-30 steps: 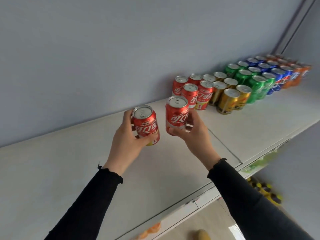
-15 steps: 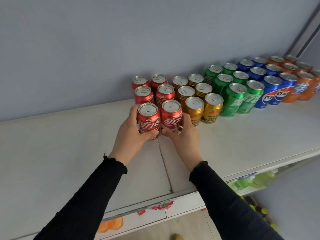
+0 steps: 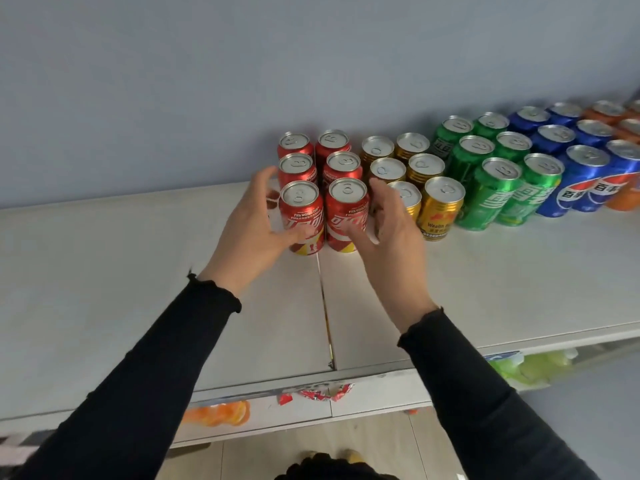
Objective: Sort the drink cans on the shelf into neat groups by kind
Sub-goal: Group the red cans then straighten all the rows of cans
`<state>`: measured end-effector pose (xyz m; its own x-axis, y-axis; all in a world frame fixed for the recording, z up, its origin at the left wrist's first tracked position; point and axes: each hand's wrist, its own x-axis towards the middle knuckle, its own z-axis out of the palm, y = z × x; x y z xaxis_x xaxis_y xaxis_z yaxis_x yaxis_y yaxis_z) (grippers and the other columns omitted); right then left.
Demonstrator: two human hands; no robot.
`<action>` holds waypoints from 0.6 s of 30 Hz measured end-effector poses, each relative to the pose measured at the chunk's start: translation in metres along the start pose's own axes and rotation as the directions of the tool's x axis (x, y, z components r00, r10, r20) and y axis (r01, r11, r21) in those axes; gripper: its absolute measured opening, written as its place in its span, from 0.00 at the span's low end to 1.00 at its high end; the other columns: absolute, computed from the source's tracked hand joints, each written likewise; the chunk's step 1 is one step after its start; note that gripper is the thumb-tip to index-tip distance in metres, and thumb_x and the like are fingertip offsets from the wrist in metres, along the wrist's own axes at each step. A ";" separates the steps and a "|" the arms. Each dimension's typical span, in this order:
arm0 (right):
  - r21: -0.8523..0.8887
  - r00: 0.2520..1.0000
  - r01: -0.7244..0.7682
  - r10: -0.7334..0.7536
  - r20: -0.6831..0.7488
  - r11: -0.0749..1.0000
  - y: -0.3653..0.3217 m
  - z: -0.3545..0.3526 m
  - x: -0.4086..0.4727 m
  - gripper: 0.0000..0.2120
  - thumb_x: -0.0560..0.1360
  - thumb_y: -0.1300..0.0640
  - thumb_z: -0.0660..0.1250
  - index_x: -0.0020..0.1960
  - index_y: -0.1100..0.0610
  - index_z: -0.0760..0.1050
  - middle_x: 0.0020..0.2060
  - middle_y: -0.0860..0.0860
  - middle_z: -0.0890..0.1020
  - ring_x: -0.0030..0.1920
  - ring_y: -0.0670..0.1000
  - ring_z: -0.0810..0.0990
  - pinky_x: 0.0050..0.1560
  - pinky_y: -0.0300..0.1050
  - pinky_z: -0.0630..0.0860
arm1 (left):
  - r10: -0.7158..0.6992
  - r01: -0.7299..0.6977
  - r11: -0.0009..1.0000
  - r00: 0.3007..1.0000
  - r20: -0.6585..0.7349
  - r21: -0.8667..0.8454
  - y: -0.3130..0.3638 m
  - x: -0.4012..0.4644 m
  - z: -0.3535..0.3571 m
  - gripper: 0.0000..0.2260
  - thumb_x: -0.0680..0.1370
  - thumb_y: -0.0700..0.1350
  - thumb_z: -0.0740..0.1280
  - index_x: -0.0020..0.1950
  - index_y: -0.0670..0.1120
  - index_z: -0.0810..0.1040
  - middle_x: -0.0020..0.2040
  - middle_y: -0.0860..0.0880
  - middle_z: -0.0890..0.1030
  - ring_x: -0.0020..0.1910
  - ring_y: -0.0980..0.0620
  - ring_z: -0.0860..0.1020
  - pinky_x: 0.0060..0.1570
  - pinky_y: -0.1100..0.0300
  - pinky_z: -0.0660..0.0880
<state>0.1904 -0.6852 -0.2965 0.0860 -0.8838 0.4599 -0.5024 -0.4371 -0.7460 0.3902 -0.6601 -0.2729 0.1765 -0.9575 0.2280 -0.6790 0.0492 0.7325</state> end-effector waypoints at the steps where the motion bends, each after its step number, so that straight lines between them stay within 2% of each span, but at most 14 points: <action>1: -0.096 0.997 0.074 -0.075 -0.010 0.993 -0.006 -0.009 0.007 0.28 0.75 0.53 0.73 0.72 0.54 0.67 0.64 0.49 0.78 0.64 0.50 0.76 0.62 0.49 0.76 | 0.037 -0.036 0.998 0.999 -0.008 0.044 0.003 0.003 -0.010 0.36 0.70 0.55 0.78 0.73 0.56 0.63 0.63 0.57 0.74 0.60 0.57 0.74 0.58 0.57 0.74; 3: -0.286 0.987 0.150 -0.128 0.094 0.946 -0.016 -0.021 0.028 0.29 0.75 0.50 0.72 0.72 0.54 0.69 0.67 0.51 0.75 0.67 0.54 0.71 0.67 0.51 0.71 | 0.103 -0.106 0.981 0.994 0.028 0.164 0.011 0.014 -0.026 0.31 0.71 0.56 0.76 0.70 0.54 0.68 0.63 0.54 0.74 0.59 0.55 0.75 0.59 0.55 0.74; 5: -0.432 0.951 0.192 -0.059 0.302 0.881 -0.023 -0.026 0.049 0.34 0.74 0.45 0.72 0.76 0.52 0.64 0.71 0.50 0.71 0.71 0.55 0.66 0.70 0.52 0.66 | 0.128 -0.162 0.944 0.983 0.135 0.288 0.019 0.026 -0.034 0.30 0.72 0.56 0.76 0.71 0.53 0.71 0.61 0.53 0.73 0.58 0.54 0.74 0.58 0.56 0.73; 8: -0.521 0.868 0.285 0.013 0.496 0.805 -0.027 -0.025 0.067 0.35 0.74 0.43 0.71 0.77 0.50 0.63 0.70 0.51 0.71 0.70 0.55 0.66 0.66 0.53 0.69 | 0.163 -0.254 0.896 0.951 0.262 0.364 0.030 0.037 -0.034 0.27 0.72 0.53 0.76 0.69 0.50 0.74 0.57 0.54 0.72 0.54 0.54 0.72 0.54 0.59 0.69; 12: -0.529 0.827 0.345 0.015 0.561 0.775 -0.028 -0.025 0.076 0.32 0.74 0.47 0.73 0.75 0.50 0.66 0.65 0.53 0.74 0.65 0.56 0.70 0.61 0.51 0.71 | 0.216 -0.330 0.873 0.923 0.320 0.361 0.025 0.042 -0.031 0.22 0.71 0.50 0.76 0.64 0.47 0.78 0.59 0.50 0.78 0.57 0.49 0.77 0.55 0.56 0.72; 15: -0.522 0.821 0.367 -0.005 0.570 0.770 -0.025 -0.024 0.078 0.32 0.74 0.48 0.73 0.75 0.50 0.66 0.65 0.53 0.74 0.66 0.56 0.70 0.61 0.51 0.71 | 0.215 -0.332 0.878 0.917 0.336 0.344 0.026 0.044 -0.033 0.23 0.71 0.48 0.77 0.65 0.47 0.78 0.60 0.49 0.78 0.58 0.48 0.76 0.55 0.57 0.70; 18: -0.514 0.804 0.408 -0.030 0.594 0.754 -0.024 -0.026 0.079 0.34 0.73 0.47 0.74 0.75 0.50 0.65 0.65 0.53 0.74 0.65 0.56 0.71 0.61 0.51 0.71 | 0.196 -0.337 0.882 0.898 0.393 0.330 0.032 0.045 -0.036 0.24 0.71 0.49 0.77 0.65 0.47 0.77 0.59 0.52 0.76 0.56 0.51 0.75 0.56 0.55 0.73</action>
<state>0.1869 -0.7400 -0.2292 0.5955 -0.7964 0.1055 -0.7862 -0.6048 -0.1272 0.4026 -0.6915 -0.2160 -0.2548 -0.9622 0.0965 -0.8932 0.2724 0.3577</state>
